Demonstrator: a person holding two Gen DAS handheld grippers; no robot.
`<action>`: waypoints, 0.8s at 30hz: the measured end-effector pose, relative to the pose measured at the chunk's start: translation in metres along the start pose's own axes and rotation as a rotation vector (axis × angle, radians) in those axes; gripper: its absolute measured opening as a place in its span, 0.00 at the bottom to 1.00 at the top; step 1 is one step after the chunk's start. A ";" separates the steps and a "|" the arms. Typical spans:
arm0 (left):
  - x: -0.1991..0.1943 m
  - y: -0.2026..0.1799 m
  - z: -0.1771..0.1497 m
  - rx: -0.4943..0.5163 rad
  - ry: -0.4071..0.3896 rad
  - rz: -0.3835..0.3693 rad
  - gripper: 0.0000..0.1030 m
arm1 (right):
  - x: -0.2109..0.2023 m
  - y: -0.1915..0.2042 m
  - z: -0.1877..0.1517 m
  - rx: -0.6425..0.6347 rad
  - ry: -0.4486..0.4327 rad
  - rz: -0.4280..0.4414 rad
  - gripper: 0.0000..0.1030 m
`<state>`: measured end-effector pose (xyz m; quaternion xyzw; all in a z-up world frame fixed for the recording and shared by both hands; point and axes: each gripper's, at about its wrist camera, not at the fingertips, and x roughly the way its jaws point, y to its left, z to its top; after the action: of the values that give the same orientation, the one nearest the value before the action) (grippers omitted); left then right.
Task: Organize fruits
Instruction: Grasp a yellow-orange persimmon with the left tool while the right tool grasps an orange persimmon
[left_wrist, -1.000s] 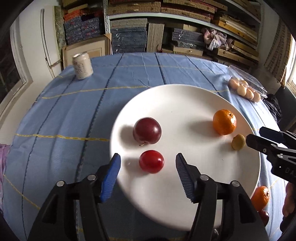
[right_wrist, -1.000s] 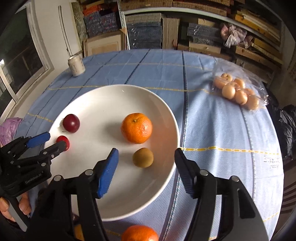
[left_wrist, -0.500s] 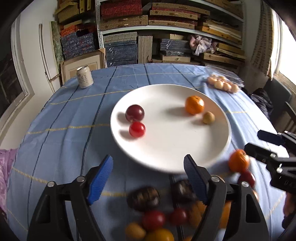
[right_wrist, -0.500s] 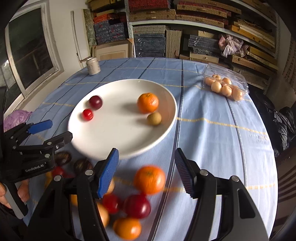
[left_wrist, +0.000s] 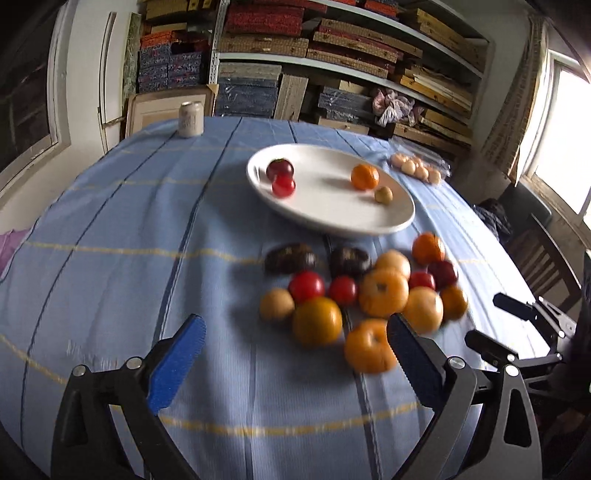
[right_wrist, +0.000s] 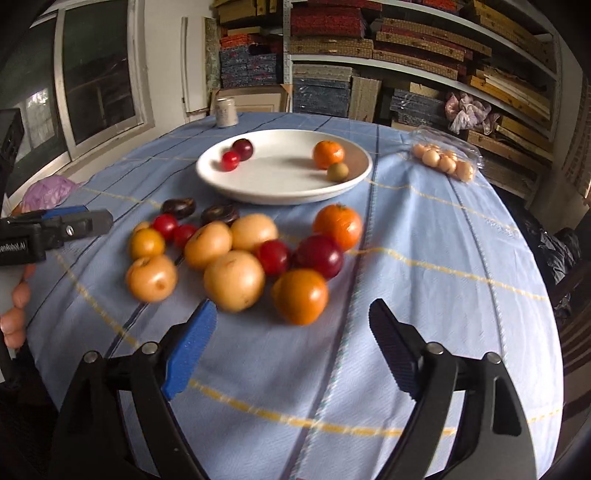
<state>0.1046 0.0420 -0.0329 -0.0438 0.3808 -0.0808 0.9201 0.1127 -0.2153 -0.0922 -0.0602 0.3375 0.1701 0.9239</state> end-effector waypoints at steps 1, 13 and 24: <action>-0.001 -0.002 -0.006 0.007 0.006 0.002 0.96 | 0.000 0.003 -0.001 -0.005 -0.001 -0.004 0.80; -0.005 -0.013 -0.036 0.048 0.040 -0.011 0.96 | 0.022 -0.010 0.000 0.082 0.063 -0.078 0.61; -0.003 -0.010 -0.043 0.042 0.054 -0.012 0.96 | 0.039 -0.020 0.012 0.117 0.092 -0.083 0.61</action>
<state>0.0706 0.0316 -0.0602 -0.0247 0.4033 -0.0954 0.9098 0.1549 -0.2204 -0.1087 -0.0280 0.3862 0.1090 0.9155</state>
